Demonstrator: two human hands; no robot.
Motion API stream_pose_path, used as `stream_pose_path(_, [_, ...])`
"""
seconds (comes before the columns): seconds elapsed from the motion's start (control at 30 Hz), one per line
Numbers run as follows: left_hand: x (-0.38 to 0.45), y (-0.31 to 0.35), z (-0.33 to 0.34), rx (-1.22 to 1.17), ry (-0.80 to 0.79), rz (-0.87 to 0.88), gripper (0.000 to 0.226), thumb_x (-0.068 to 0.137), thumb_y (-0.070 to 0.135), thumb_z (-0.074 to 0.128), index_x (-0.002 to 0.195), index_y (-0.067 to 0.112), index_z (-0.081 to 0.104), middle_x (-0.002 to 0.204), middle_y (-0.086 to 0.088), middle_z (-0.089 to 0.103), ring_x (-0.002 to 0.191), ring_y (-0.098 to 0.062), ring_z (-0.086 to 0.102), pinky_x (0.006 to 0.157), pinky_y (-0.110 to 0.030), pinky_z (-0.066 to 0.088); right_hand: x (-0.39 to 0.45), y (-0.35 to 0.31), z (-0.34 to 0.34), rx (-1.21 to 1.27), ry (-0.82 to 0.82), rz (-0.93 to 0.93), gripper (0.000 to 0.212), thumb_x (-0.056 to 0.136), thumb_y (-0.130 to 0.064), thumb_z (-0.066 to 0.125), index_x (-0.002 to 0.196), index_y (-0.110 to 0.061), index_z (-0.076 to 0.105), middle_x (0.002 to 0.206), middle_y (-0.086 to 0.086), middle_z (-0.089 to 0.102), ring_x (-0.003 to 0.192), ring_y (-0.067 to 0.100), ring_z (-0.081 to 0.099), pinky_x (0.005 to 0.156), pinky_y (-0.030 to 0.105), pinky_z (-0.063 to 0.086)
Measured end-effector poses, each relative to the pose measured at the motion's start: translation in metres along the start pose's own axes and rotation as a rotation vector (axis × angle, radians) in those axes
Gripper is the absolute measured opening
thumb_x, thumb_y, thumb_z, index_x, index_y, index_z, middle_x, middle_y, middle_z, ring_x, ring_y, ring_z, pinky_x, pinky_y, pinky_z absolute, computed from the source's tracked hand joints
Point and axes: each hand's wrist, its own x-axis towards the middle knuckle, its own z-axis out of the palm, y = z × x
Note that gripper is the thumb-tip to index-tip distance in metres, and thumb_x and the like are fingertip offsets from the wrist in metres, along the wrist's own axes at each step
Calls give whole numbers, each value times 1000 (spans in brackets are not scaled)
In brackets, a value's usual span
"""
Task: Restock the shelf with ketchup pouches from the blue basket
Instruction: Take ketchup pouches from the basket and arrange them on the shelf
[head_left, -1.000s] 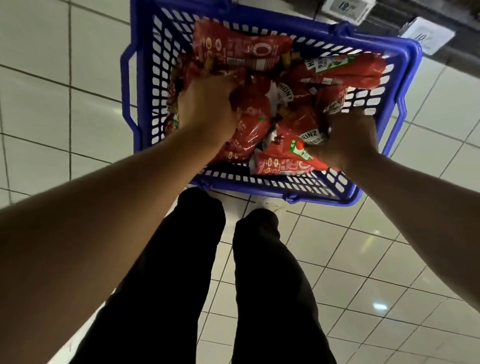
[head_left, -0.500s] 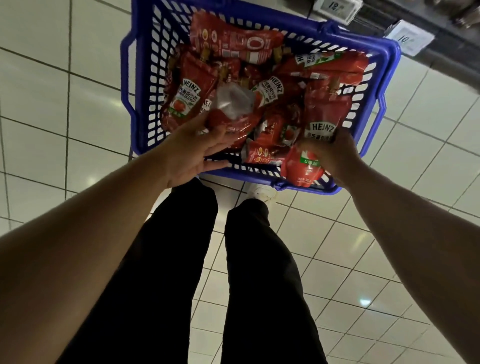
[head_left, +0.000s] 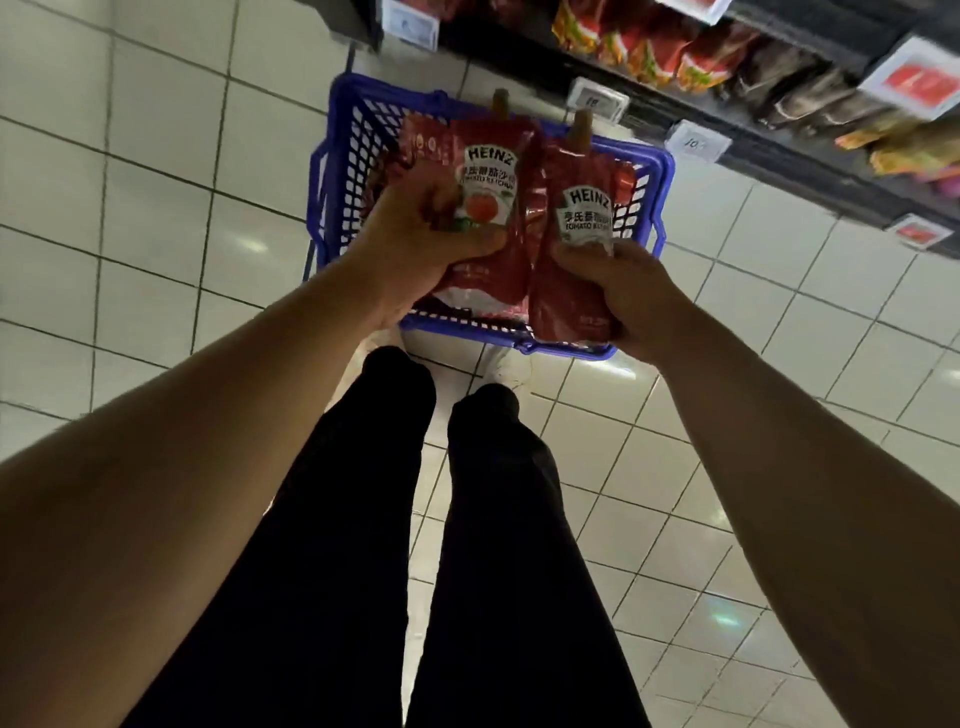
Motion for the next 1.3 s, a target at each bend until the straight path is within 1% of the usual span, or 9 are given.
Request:
stream_pose_path(0.1, [-40,55,9,-23,42,35,63,68,-1,84,116,20,48,106,-2,76,102,-25,73,78,-39,61,-51,-33,16,-28,24,-100,35,80,-14,80,114,-9,70,104,10,76,95,28,74,77,37,59])
stream_pose_path(0.17, [-66,90,11,-54,49,36,67,65,-4,81,123,13,54,107,-7,75,103,-28,73,80,-41,60,-84,-60,30,-65,52,-156,44,76,-16,85,116,-8,69,106,11,76,98,29,74,80,40,60])
stream_pose_path(0.27, [-109,145,20,-69,-42,77,56,69,-14,74,121,5,62,109,-13,74,104,-31,71,85,-43,58,-141,-105,46,-157,115,-275,35,69,-20,88,101,-19,75,101,9,77,94,29,74,85,48,60])
stream_pose_path(0.37, [-146,199,36,-52,-85,143,72,69,-23,67,136,-7,46,120,-27,62,109,-40,65,91,-50,57,-195,-150,62,-158,121,-406,25,74,-16,85,97,-18,75,103,16,76,98,37,72,91,57,57])
stream_pose_path(0.47, [-183,256,58,-9,-36,251,77,65,-28,67,134,0,46,113,-19,66,103,-34,67,90,-48,57,-252,-197,80,-117,82,-496,28,84,-18,77,110,-12,70,102,9,77,91,26,74,84,47,60])
stream_pose_path(0.67, [-242,364,84,-54,-84,478,51,84,7,73,131,15,56,115,-7,71,101,-24,69,87,-44,59,-352,-279,113,-182,3,-717,8,93,-33,68,96,-32,75,96,-2,78,85,14,74,72,33,60])
stream_pose_path(0.73, [-260,397,85,4,-102,567,45,85,14,75,127,21,59,114,-4,73,102,-23,70,82,-40,60,-380,-301,124,-241,13,-824,10,94,-34,67,100,-28,73,95,-5,78,85,11,74,69,27,58])
stream_pose_path(0.97, [-301,486,76,126,-123,778,40,90,22,76,126,30,61,118,-5,74,106,-23,72,82,-31,58,-443,-365,167,-276,89,-1041,10,91,-38,68,95,-29,73,92,1,78,82,18,74,69,32,58])
stream_pose_path(1.3, [-290,583,17,274,-206,931,36,83,38,80,116,39,64,112,1,75,100,-19,74,78,-27,59,-458,-436,243,-252,358,-1147,13,92,-33,70,93,-20,71,81,1,77,70,14,74,56,23,55])
